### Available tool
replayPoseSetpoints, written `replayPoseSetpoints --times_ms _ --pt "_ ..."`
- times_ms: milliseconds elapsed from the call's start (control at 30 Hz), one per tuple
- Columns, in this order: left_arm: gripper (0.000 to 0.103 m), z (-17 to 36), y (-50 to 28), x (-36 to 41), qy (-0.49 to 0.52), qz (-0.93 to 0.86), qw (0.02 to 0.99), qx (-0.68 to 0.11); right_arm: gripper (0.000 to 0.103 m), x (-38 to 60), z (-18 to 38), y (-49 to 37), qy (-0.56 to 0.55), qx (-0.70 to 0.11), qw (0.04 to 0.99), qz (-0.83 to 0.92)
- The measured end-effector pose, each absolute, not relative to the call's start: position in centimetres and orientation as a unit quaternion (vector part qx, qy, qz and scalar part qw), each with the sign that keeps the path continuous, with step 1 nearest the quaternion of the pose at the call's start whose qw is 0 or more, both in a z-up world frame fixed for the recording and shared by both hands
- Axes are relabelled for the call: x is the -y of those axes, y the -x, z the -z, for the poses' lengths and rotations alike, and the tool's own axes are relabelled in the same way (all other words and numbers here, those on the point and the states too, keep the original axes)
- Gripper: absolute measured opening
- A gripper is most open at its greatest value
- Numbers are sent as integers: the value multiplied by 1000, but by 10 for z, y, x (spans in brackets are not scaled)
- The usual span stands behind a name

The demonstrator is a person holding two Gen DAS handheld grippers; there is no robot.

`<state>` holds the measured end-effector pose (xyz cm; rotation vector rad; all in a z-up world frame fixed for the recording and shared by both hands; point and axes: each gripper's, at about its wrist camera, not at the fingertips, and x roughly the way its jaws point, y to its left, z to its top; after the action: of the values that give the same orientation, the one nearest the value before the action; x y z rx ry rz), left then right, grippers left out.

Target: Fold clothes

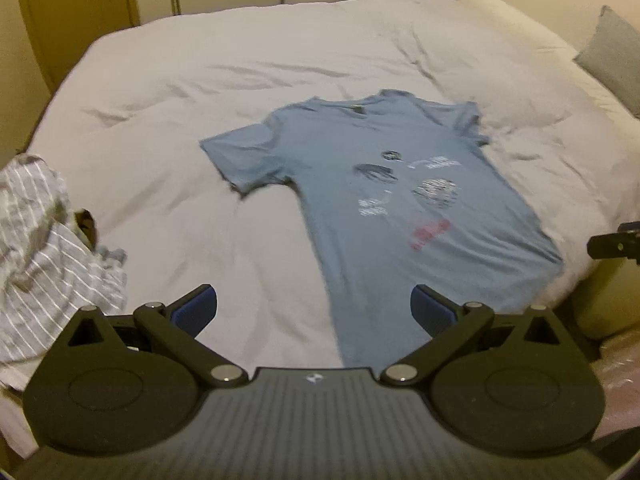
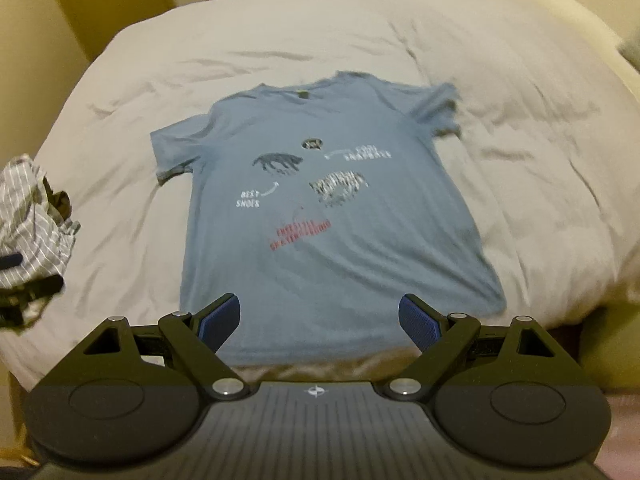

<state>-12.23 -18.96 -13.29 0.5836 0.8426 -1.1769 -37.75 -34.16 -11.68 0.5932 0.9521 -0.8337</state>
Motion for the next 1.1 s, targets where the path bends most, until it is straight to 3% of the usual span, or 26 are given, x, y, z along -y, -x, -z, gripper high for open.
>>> replayPoseSetpoints --times_ms 400,500,700,1000,1100 --pt "102 134 51 245 -345 530 721 -282 87 365 123 279 -162 -421 848 279" --pt "102 137 34 257 -382 547 705 -241 78 364 119 255 -152 -411 855 276" --pt "101 159 -16 283 -438 590 654 -180 72 361 128 199 -148 -423 845 292" --pt "87 201 -79 325 -501 662 546 -113 64 368 150 121 -188 -454 805 331" --pt "86 213 -87 335 -516 675 520 -89 62 372 160 103 -194 -461 797 338"
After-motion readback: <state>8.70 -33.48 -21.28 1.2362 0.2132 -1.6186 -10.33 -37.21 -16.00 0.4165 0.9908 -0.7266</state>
